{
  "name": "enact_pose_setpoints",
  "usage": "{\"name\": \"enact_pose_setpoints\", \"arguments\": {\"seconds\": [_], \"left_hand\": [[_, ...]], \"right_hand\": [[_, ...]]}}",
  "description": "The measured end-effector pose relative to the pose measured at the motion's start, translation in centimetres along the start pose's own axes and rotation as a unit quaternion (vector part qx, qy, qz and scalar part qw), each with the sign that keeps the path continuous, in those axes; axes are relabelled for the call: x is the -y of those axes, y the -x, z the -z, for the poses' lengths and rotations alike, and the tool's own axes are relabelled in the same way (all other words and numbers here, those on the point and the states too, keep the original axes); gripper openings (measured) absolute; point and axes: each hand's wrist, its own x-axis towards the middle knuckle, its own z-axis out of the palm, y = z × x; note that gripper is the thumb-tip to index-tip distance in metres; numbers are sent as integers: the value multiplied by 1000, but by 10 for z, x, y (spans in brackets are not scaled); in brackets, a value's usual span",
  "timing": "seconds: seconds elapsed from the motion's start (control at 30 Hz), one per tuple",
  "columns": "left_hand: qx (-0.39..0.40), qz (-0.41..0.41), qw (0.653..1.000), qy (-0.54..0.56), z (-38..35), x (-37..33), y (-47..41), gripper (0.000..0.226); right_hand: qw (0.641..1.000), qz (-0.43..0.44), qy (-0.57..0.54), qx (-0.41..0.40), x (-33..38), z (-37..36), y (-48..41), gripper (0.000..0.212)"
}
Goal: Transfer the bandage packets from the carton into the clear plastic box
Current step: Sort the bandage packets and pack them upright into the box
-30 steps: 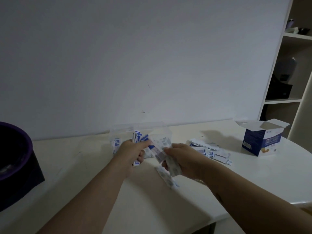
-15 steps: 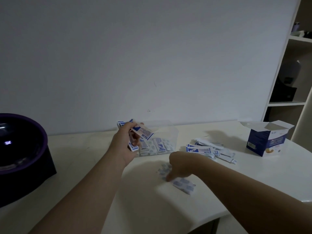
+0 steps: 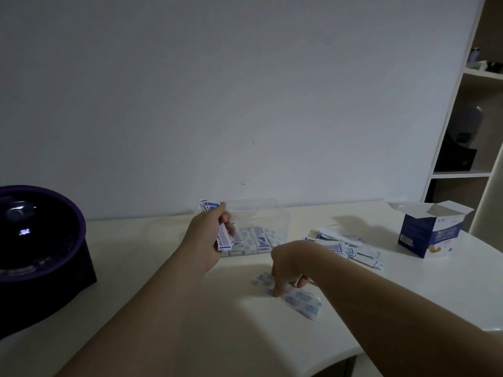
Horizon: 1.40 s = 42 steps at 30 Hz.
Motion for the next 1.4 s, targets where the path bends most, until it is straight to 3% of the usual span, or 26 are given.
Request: {"name": "enact_pose_setpoints", "arguments": {"seconds": [0.1,0.23,0.33,0.4,0.47,0.5,0.57,0.63,0.77,1.0,1.2,1.4], "left_hand": [[24,-4,1000,-17,-4,2,6,21],[43,-26,994,-101,-2,6,3,23],[56,-30,987,-149,-1,9,2,20],[65,-52,975,-206,-2,13,1,17],[93,-69,960,-254,-4,17,3,19],[115,-71,956,-262,-6,20,4,23],[157,-61,951,-260,-10,24,9,38],[184,-61,932,-307,-10,28,12,49],[211,-75,871,-437,-5,38,13,14],[189,-67,858,-473,0,38,11,11],[175,-79,838,-511,1,37,15,14],[103,-201,815,-534,-12,13,15,8]], "right_hand": [[1000,8,28,-6,4,1,2,24],[998,29,54,-29,4,-2,4,50],[989,97,-16,-112,-6,-2,6,35],[951,153,-164,-211,-17,0,10,20],[873,195,-328,-304,-29,-1,10,16],[839,206,-380,-331,-33,-5,10,15],[809,211,-420,-353,-39,-15,7,17],[806,214,-428,-350,-41,-27,4,15],[829,203,-391,-344,-39,-42,-6,8],[873,167,-294,-352,-34,-50,-10,20],[910,127,-253,-302,-29,-51,-17,20],[889,157,-251,-350,-24,-13,2,16]]}}
